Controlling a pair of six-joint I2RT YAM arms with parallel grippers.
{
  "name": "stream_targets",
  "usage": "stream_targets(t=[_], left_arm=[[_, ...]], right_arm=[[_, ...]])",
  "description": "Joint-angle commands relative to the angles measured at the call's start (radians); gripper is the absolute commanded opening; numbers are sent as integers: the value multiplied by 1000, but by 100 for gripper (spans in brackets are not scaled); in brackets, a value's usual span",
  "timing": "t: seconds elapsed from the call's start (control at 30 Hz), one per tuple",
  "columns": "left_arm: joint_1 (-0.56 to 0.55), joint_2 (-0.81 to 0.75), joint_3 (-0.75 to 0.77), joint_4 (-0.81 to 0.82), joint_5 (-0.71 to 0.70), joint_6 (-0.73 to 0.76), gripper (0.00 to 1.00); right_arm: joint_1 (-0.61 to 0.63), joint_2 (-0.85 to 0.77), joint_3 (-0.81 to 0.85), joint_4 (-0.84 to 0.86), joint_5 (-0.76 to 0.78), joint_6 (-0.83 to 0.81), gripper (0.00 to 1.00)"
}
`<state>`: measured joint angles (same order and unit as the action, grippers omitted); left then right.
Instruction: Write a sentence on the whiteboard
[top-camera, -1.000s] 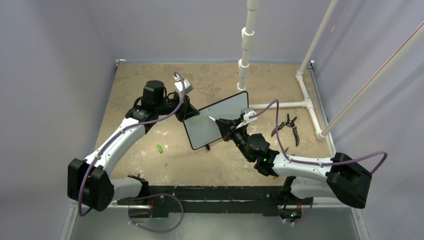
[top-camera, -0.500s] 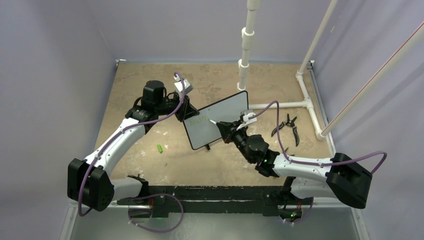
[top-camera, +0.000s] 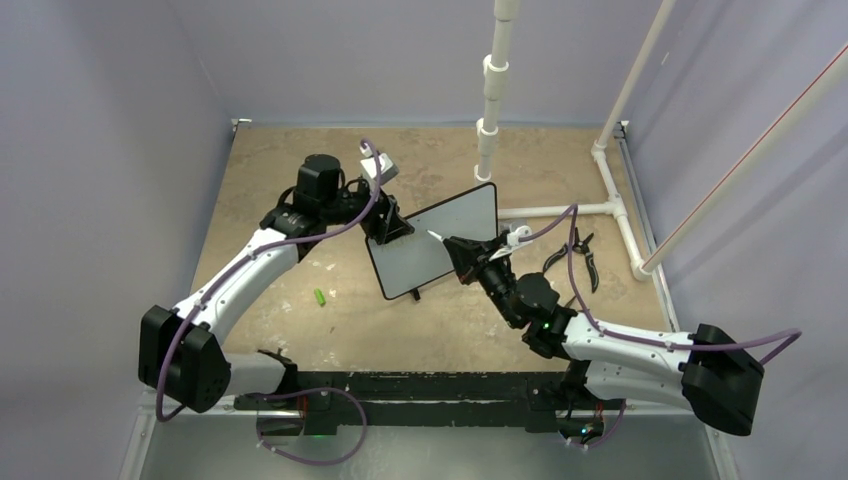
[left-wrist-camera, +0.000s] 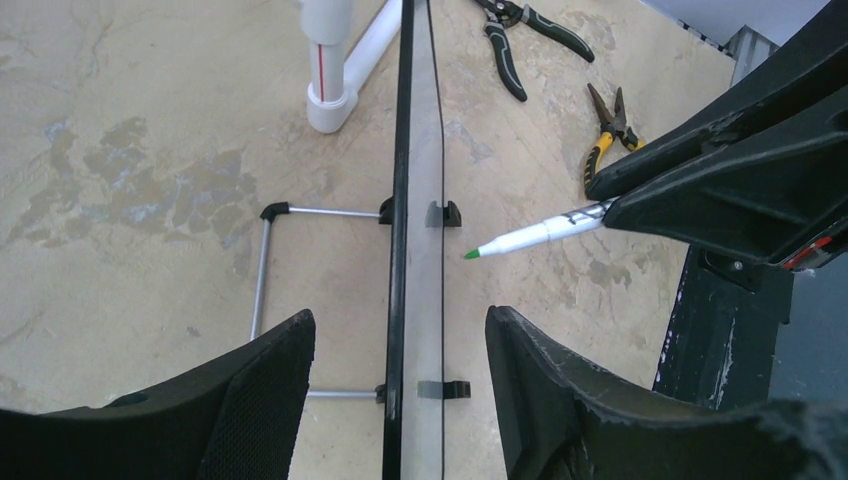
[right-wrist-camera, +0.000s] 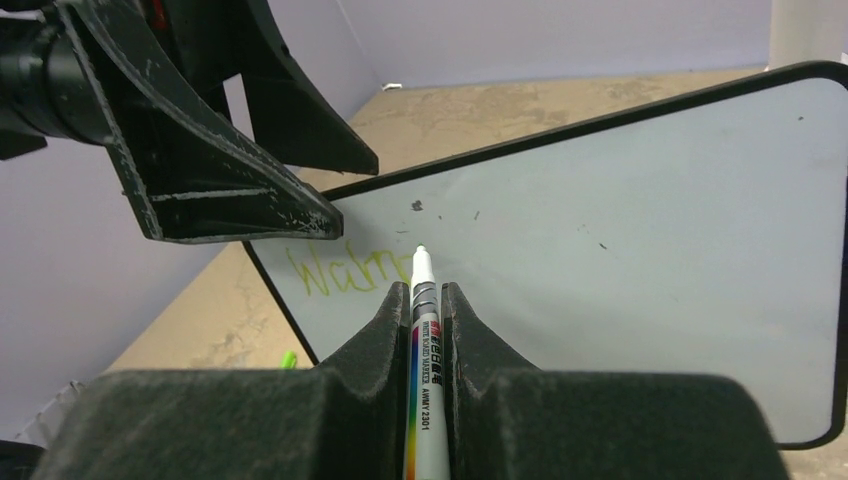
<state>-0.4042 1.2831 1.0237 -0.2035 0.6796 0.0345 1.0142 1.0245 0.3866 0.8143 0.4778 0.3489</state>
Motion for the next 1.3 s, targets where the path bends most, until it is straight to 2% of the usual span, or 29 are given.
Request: stream_targets(t=[0.0,0.23,0.37,0.6,0.83,1.27], left_arm=[[-38,46,83,7,-20,6,62],[-45,85,105,6,-19,13,54],[-45,100,103,4,-12,19,53],[-45,108,94,5,-2,30,23],[-45,107,83,4,-1,46,1],[-45,105,76,0,9,56,0]], right_arm=[[-22,-12,-19,7,-23,-18,0],[-75,-13,-27,33,-135,-21,0],[-91,-4,-28,55,-176,-20,0],[-95,41,-1,62,-201,-31,0],[-97,65,3,94,-203,-33,0],[-97,106,12,137,-198,-30,0]])
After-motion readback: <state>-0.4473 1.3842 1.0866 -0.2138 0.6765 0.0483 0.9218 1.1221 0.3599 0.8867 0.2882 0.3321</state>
